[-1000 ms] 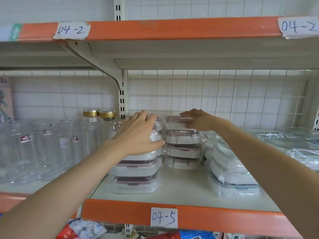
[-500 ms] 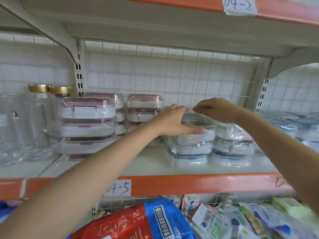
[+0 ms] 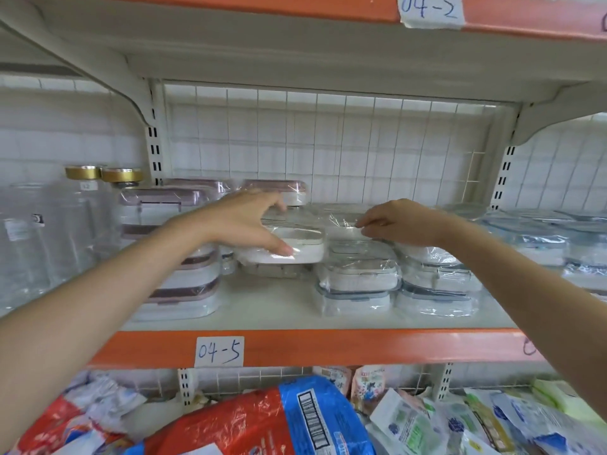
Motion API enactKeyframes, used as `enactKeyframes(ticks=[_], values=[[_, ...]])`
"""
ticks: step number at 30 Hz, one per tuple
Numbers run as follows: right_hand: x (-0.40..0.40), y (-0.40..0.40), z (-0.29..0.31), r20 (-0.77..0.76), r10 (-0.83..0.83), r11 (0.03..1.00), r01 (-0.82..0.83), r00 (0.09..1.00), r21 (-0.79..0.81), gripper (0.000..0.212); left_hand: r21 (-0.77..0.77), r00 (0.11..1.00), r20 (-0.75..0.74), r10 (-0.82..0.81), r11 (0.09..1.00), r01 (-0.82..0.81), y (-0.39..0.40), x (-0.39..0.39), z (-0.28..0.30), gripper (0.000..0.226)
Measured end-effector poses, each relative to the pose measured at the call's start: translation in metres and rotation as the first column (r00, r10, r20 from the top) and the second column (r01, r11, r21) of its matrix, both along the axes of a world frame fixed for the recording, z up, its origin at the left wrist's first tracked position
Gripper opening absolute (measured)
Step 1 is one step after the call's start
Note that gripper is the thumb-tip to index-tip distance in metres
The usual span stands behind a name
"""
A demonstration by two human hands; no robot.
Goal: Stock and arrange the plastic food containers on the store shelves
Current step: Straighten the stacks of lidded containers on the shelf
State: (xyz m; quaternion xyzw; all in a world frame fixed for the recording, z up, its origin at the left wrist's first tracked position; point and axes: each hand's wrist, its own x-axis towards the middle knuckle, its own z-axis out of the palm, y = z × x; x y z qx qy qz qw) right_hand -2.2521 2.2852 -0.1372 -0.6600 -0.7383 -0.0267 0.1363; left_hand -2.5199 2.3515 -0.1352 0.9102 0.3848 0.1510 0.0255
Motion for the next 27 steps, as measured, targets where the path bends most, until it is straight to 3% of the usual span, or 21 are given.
enactKeyframes(ticks=[3,5,9,13,16,18,21,23,27], values=[[-0.006,0.004,-0.006,0.097,0.027,0.977,-0.006,0.995,-0.212,0.061,0.01,0.966,-0.26,0.01,1.0,-0.007,-0.005,-0.012,-0.009,0.07],[-0.009,0.007,-0.009,0.131,0.047,0.946,-0.002,0.99,-0.323,0.072,0.024,0.943,-0.333,0.01,1.0,-0.002,-0.004,-0.01,-0.025,0.07],[-0.013,0.014,-0.015,0.099,0.039,0.933,-0.001,0.994,-0.36,0.076,-0.032,0.954,-0.301,-0.014,0.999,0.005,0.005,0.0,-0.055,0.074],[-0.014,0.011,-0.012,0.096,0.044,0.953,-0.013,0.994,-0.301,0.075,0.012,0.921,-0.388,0.025,1.0,-0.022,0.01,0.0,-0.067,0.074],[-0.021,0.012,-0.004,0.053,0.101,0.978,-0.089,0.993,-0.191,0.059,0.042,0.963,-0.269,0.03,0.999,-0.019,0.006,-0.012,-0.057,0.071],[-0.032,0.019,-0.001,0.068,0.143,0.983,-0.134,0.987,-0.123,0.058,0.066,0.999,-0.043,0.028,0.997,-0.025,0.0,-0.022,-0.041,0.053],[-0.062,0.037,-0.005,0.088,0.199,0.979,-0.194,0.976,-0.061,0.067,0.186,0.972,0.234,-0.019,0.982,-0.026,-0.01,-0.034,-0.02,0.023],[-0.085,0.05,-0.014,0.027,0.237,0.971,-0.235,0.971,-0.047,0.068,0.212,0.963,0.267,-0.034,0.977,-0.024,-0.015,-0.037,-0.015,0.018],[-0.099,0.065,-0.025,-0.023,0.236,0.959,-0.237,0.971,-0.152,0.066,0.244,0.988,0.154,-0.027,0.97,-0.012,-0.014,-0.033,-0.023,0.017]])
